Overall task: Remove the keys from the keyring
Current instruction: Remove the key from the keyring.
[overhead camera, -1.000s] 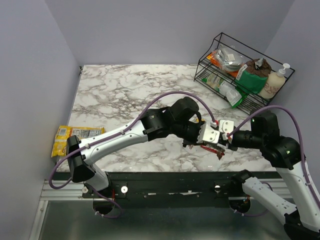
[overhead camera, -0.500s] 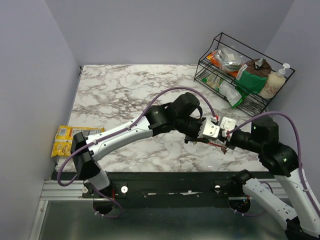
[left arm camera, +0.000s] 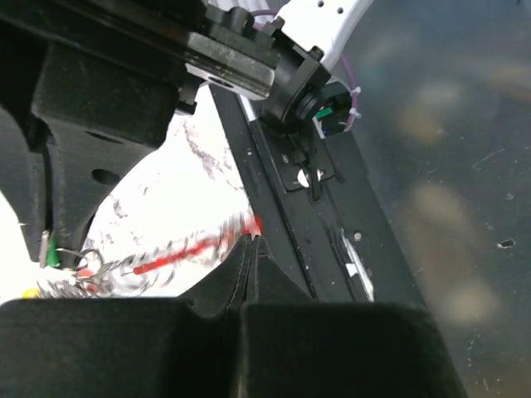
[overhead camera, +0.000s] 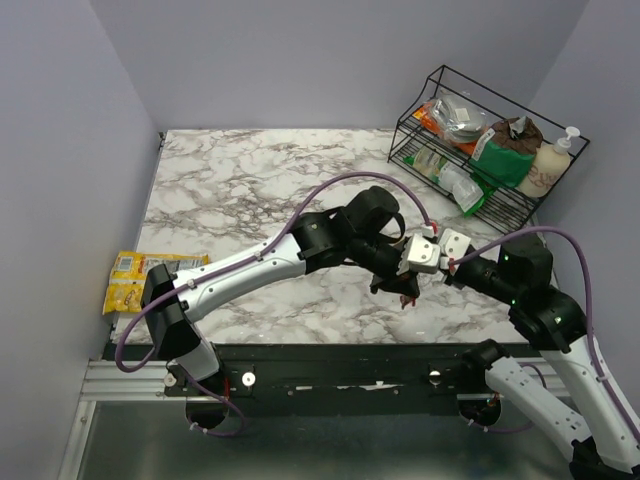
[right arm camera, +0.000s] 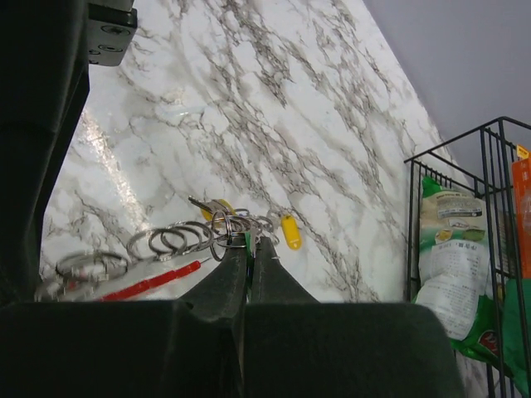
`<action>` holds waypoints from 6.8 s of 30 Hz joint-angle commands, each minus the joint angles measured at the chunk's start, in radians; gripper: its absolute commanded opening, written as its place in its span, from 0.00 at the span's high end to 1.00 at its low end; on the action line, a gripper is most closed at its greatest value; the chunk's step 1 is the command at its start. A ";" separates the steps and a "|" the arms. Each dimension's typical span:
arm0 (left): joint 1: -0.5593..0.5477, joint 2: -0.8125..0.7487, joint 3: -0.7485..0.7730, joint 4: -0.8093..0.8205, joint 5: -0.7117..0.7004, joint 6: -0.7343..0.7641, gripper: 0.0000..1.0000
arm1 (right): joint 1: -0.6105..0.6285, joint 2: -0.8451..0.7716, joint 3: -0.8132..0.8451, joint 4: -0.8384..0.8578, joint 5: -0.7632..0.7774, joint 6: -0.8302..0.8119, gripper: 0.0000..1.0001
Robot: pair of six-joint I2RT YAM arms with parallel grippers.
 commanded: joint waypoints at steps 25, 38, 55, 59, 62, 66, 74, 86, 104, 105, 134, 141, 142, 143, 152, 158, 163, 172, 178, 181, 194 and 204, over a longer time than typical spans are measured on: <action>0.199 0.052 -0.047 0.229 0.086 -0.249 0.58 | 0.009 -0.018 0.058 -0.199 0.077 -0.339 0.99; 0.179 0.149 0.024 0.260 0.115 -0.304 0.49 | 0.017 0.017 0.113 -0.271 0.115 -0.402 0.99; 0.138 0.169 0.040 0.294 0.197 -0.365 0.48 | 0.018 0.011 0.108 -0.239 0.123 -0.395 0.99; 0.138 0.185 0.057 0.287 0.201 -0.365 0.48 | 0.020 0.011 0.111 -0.238 0.112 -0.389 0.99; 0.135 0.198 0.065 0.289 0.197 -0.370 0.48 | 0.020 0.013 0.107 -0.239 0.111 -0.390 0.99; 0.135 0.212 0.073 0.291 0.203 -0.373 0.49 | 0.020 0.014 0.101 -0.230 0.117 -0.385 0.99; 0.130 0.218 0.077 0.294 0.220 -0.375 0.59 | 0.021 0.014 0.115 -0.218 0.115 -0.366 0.99; 0.118 0.245 0.109 0.278 0.197 -0.385 1.00 | 0.021 0.014 0.124 -0.236 0.089 -0.364 0.99; 0.126 0.311 0.106 0.360 0.217 -0.605 1.00 | 0.058 0.014 0.085 -0.224 0.217 -0.516 0.99; 0.129 0.317 0.105 0.373 0.224 -0.615 1.00 | 0.060 0.011 0.084 -0.222 0.214 -0.516 0.99; 0.241 0.337 0.028 0.565 0.270 -0.842 1.00 | 0.077 -0.009 0.047 -0.204 0.260 -0.531 0.99; 0.242 0.330 0.007 0.616 0.286 -0.876 1.00 | 0.078 -0.023 0.049 -0.221 0.258 -0.527 0.99; 0.244 0.327 0.004 0.626 0.292 -0.884 1.00 | 0.078 -0.029 0.042 -0.225 0.257 -0.525 0.99; 0.245 0.325 0.002 0.637 0.295 -0.892 1.00 | 0.080 -0.035 0.038 -0.227 0.255 -0.520 0.99; 0.262 0.287 -0.047 0.783 0.326 -1.000 1.00 | 0.078 -0.067 -0.014 -0.250 0.228 -0.494 0.99; 0.277 0.276 -0.073 0.852 0.329 -1.048 1.00 | 0.078 -0.084 -0.045 -0.238 0.206 -0.482 0.99; 0.277 0.279 -0.075 0.866 0.335 -1.060 1.00 | 0.080 -0.075 -0.036 -0.216 0.232 -0.481 0.99; 0.222 0.270 -0.059 0.774 0.347 -0.981 1.00 | 0.080 -0.024 -0.039 -0.090 0.350 -0.525 0.99; 0.198 0.279 -0.030 0.674 0.309 -0.908 1.00 | 0.084 -0.001 0.001 -0.099 0.359 -0.537 0.99; 0.198 0.288 -0.024 0.662 0.296 -0.905 1.00 | 0.089 0.006 0.015 -0.129 0.341 -0.539 0.99; 0.234 0.288 -0.021 0.571 0.123 -0.881 1.00 | 0.098 -0.053 -0.008 -0.162 0.330 -0.520 0.99; 0.247 0.307 -0.004 0.507 0.046 -0.867 1.00 | 0.107 -0.049 -0.028 -0.173 0.329 -0.524 0.99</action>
